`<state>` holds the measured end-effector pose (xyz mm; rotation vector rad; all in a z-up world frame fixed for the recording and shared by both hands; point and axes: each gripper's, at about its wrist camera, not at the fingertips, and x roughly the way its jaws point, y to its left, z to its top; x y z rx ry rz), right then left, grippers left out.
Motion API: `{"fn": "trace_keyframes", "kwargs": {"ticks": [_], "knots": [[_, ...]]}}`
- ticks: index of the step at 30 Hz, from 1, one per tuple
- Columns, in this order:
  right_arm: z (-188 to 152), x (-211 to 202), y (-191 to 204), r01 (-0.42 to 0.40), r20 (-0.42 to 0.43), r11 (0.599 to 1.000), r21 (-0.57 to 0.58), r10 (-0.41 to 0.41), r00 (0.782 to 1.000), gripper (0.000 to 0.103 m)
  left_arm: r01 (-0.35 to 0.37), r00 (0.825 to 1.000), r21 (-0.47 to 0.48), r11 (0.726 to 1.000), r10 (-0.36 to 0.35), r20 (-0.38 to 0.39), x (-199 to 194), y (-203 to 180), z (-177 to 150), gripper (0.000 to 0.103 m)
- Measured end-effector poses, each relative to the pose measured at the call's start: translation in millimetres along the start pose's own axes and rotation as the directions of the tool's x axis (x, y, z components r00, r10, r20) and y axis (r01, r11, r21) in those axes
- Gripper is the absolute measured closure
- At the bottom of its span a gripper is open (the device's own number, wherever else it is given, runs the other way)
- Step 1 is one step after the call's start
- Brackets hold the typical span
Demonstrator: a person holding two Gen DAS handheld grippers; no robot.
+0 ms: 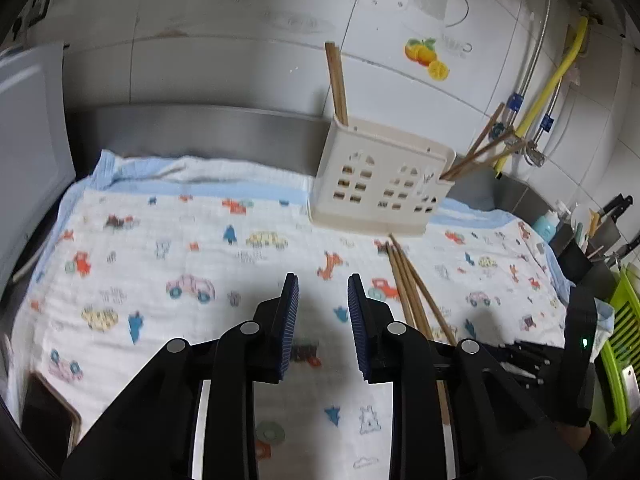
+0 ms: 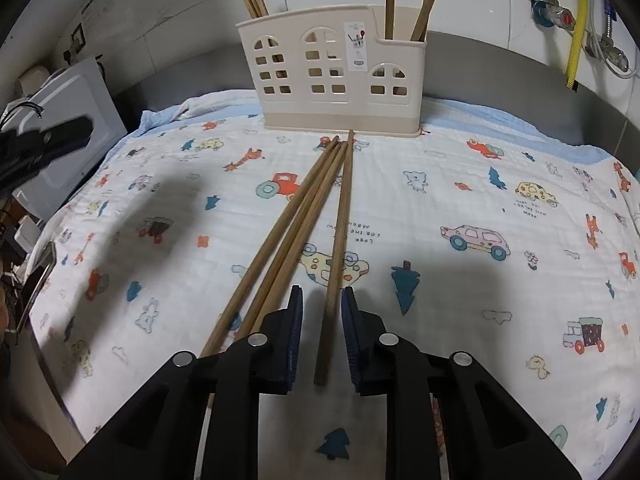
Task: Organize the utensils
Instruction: 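Move the left tool back to the chopsticks and close on one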
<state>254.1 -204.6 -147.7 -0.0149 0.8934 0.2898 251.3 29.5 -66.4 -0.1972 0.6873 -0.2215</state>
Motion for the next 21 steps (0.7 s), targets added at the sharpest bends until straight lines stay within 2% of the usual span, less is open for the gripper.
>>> {"fn": "trace_keyframes", "kwargs": {"ticks": [6,8,21], "knots": [[-1.5,6.5,1.9,0.022,-0.006,1.0,-0.004,-0.022,1.0,0.089,0.013,0.999,-0.008,1.0,-0.014,-0.044,7.0,-4.8,-20.9,0.077],[-1.8,6.3,2.4,0.038,-0.003,0.999,-0.013,-0.038,0.999,0.094,0.025,0.998,-0.003,1.0,-0.025,-0.061,10.3,-9.8,-26.9,0.077],[-9.2,-7.9,-11.7,0.029,0.017,0.999,0.016,-0.029,0.999,0.096,0.106,0.979,0.024,0.994,-0.1,-0.179,46.5,-63.9,-66.9,0.077]]}}
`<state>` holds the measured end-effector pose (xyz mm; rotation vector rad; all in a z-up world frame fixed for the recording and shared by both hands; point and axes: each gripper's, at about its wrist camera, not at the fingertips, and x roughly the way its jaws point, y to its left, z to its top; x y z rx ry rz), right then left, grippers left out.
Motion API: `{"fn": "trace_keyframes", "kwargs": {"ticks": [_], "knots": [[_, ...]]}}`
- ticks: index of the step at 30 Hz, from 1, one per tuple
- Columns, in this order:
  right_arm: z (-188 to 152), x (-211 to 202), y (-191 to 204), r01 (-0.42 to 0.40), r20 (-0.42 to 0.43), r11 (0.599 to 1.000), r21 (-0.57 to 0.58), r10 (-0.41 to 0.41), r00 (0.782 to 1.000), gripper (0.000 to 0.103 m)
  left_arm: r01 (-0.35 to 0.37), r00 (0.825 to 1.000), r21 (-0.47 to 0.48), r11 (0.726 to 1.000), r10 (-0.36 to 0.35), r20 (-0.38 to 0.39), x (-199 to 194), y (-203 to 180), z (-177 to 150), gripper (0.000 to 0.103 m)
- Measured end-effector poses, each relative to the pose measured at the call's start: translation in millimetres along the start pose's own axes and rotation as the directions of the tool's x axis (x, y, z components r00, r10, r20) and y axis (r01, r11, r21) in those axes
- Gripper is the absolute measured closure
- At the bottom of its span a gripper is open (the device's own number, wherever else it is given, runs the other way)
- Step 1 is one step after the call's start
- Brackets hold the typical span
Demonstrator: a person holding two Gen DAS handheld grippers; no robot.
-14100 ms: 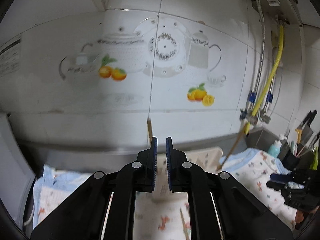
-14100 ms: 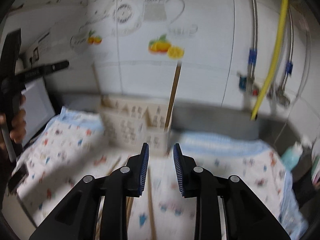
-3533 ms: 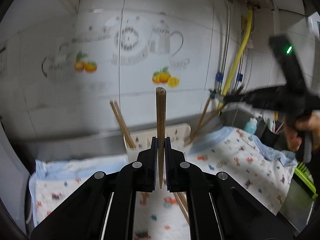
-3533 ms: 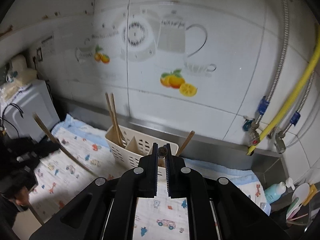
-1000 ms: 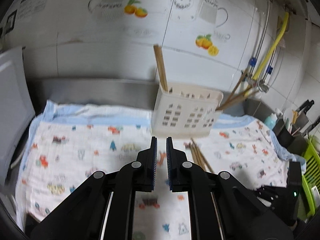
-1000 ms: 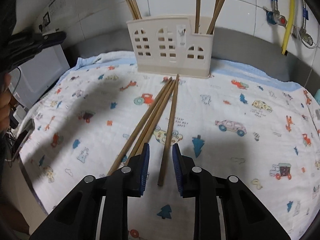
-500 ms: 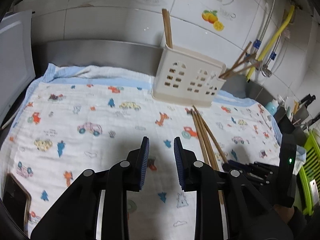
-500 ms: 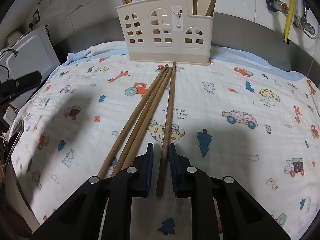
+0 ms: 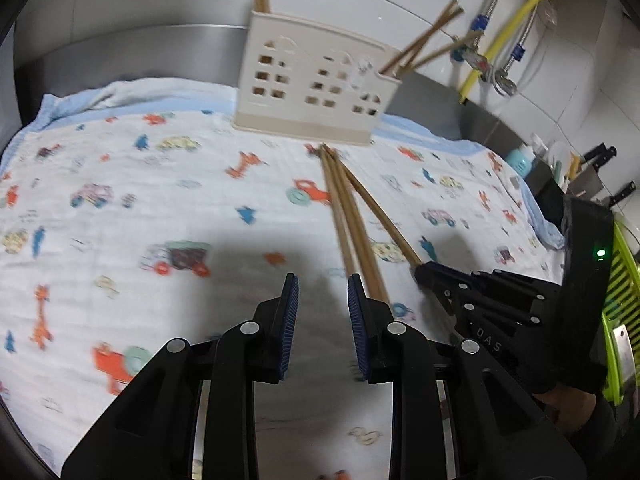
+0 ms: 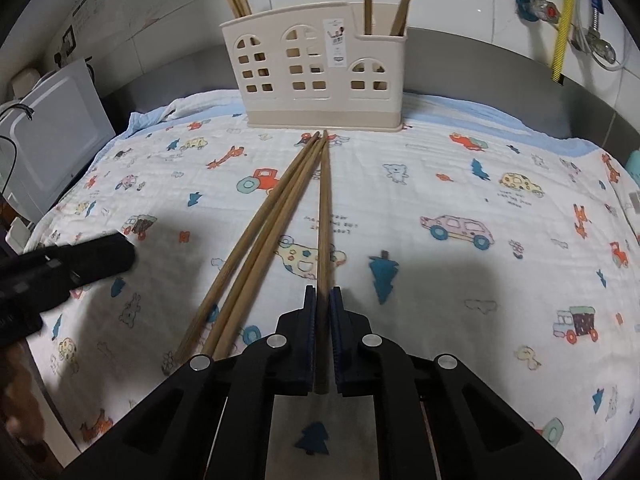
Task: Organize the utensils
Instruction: 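Move the left tool back to the chopsticks and close on one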
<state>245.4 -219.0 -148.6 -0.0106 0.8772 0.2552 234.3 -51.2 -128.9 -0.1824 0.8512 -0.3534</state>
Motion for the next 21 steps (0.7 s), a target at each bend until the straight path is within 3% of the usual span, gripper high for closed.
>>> {"fn": "trace_keyframes", "kwargs": {"ticks": [13,15,21], "knots": [[-12.8,-10.2,-13.8,-0.035,0.009,0.999,0.031,0.034,0.999,0.096,-0.044,0.998,0.029,0.999,0.045,-0.054,36.5,-25.7,-3.7,0.08],[-14.3,-9.8,-15.7,-0.04,0.009,0.998,0.038,0.04,0.999,0.096,-0.054,0.997,0.032,0.998,0.055,-0.061,40.6,-26.9,-2.7,0.088],[-16.2,-10.1,-17.4,-0.05,0.01,0.998,0.043,0.05,0.999,0.096,-0.071,0.994,0.032,0.997,0.073,-0.076,49.9,-28.2,-1.5,0.09]]}}
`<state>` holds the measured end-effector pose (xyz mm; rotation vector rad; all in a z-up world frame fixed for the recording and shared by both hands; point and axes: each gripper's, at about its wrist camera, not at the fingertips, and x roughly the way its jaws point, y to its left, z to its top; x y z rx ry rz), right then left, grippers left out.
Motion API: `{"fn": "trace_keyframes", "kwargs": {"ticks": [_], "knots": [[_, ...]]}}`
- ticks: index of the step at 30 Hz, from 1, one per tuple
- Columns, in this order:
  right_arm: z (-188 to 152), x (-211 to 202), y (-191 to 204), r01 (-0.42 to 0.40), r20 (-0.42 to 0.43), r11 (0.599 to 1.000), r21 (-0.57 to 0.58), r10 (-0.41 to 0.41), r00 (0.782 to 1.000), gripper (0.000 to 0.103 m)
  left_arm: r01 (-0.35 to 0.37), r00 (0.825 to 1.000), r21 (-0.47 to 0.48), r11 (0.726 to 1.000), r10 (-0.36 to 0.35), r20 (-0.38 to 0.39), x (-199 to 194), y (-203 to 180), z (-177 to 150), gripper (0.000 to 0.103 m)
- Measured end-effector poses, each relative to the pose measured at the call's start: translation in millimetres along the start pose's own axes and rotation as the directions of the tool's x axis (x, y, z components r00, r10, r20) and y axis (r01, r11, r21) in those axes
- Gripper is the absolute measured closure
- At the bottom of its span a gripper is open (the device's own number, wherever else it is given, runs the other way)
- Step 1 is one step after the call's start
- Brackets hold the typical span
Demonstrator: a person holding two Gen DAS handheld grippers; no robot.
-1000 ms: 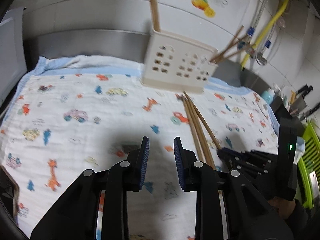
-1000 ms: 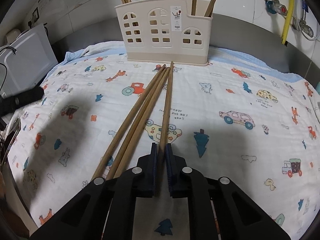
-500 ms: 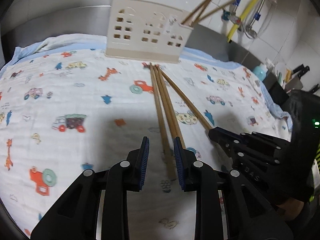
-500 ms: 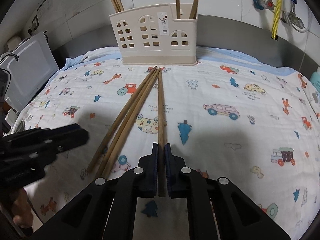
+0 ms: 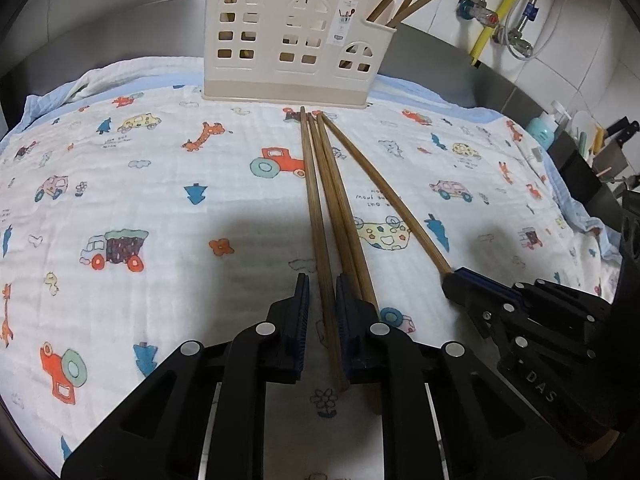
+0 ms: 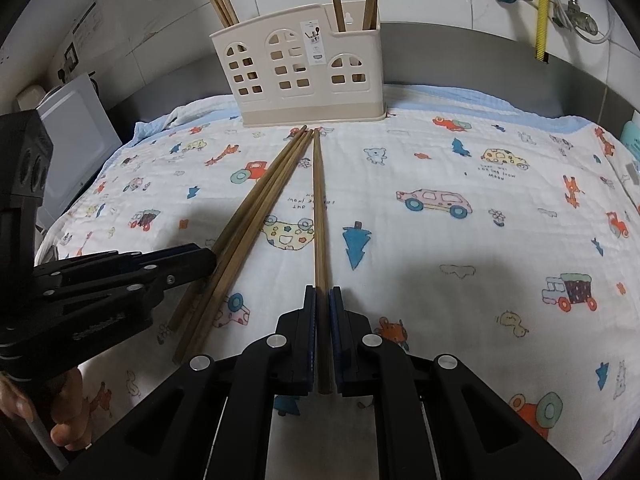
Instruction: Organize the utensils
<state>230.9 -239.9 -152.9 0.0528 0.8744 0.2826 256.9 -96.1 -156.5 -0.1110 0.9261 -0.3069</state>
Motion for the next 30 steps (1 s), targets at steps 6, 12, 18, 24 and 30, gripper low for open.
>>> {"fn": "trace_keyframes", "kwargs": {"ticks": [6,12,18,24,30], "knots": [[-0.3,1.5,-1.0,-0.002,0.002,1.0,-0.001,0.002,1.0,0.096,-0.01,1.0,-0.008,1.0,0.01,-0.007,4.7,-3.2,3.3,0.09],[-0.5,1.4,1.2,0.013,0.011,1.0,-0.012,-0.013,1.0,0.096,-0.045,0.999,0.033,0.998,0.045,0.0,6.7,-10.3,1.7,0.089],[1.0,-4.3,2.0,0.015,0.022,1.0,-0.015,-0.015,1.0,0.096,-0.043,0.999,0.011,0.999,0.043,-0.019,5.6,-5.6,5.9,0.096],[13.7,-37.4,10.3,0.035,0.097,0.998,-0.05,-0.03,0.995,0.096,-0.03,0.999,0.03,0.999,0.029,0.03,-19.8,5.8,10.2,0.097],[40.8,-76.0,18.6,0.038,0.195,0.997,-0.074,-0.023,0.981,0.096,0.014,0.991,0.042,0.999,-0.02,0.132,-57.3,15.3,24.8,0.097]]}}
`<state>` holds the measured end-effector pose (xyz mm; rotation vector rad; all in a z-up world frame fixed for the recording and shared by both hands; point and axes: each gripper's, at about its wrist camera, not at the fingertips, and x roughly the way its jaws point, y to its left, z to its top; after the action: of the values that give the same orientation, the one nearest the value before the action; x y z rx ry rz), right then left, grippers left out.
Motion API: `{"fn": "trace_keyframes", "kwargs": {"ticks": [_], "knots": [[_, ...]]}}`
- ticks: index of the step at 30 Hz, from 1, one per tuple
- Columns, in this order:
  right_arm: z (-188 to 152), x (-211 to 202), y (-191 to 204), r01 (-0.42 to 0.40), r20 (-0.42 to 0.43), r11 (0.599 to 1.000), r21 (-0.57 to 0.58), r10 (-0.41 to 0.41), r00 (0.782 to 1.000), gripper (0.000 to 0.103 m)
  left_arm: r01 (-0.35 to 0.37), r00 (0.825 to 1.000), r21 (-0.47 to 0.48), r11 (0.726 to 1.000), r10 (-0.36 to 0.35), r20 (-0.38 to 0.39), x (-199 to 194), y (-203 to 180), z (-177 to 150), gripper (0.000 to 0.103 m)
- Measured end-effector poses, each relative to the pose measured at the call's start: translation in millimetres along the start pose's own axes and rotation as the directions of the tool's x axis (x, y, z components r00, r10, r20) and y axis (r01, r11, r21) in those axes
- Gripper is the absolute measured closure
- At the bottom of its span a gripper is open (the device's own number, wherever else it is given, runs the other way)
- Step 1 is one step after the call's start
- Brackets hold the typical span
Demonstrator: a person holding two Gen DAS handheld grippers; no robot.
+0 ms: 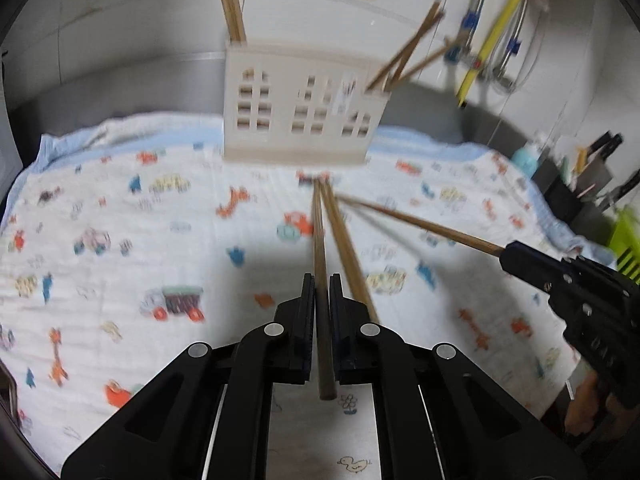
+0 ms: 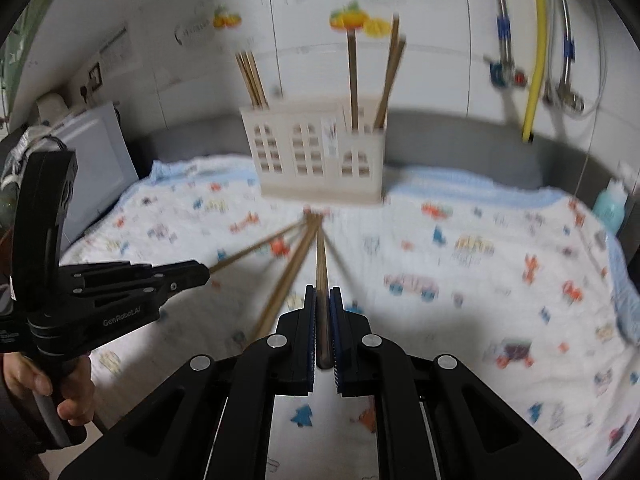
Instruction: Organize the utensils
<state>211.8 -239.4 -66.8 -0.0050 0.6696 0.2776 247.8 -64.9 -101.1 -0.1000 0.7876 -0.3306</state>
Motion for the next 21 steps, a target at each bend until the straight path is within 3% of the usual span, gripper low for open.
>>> {"fn": "trace_keyframes", "kwargs": {"ticks": [13,21], "knots": [[71.0,-18.8,20.5,-0.024,0.093,0.996,-0.087,0.032,0.995,0.096,0.047,0.985,0.076,0.996,-0.059,0.164,-40.4,8.0,35.6,0.098],[76.8,-21.7,24.8,-0.004,0.102,0.994,-0.107,0.015,0.995,0.096,0.062,0.985,0.096,0.993,-0.077,0.154,-38.3,12.8,32.5,0.098]]}}
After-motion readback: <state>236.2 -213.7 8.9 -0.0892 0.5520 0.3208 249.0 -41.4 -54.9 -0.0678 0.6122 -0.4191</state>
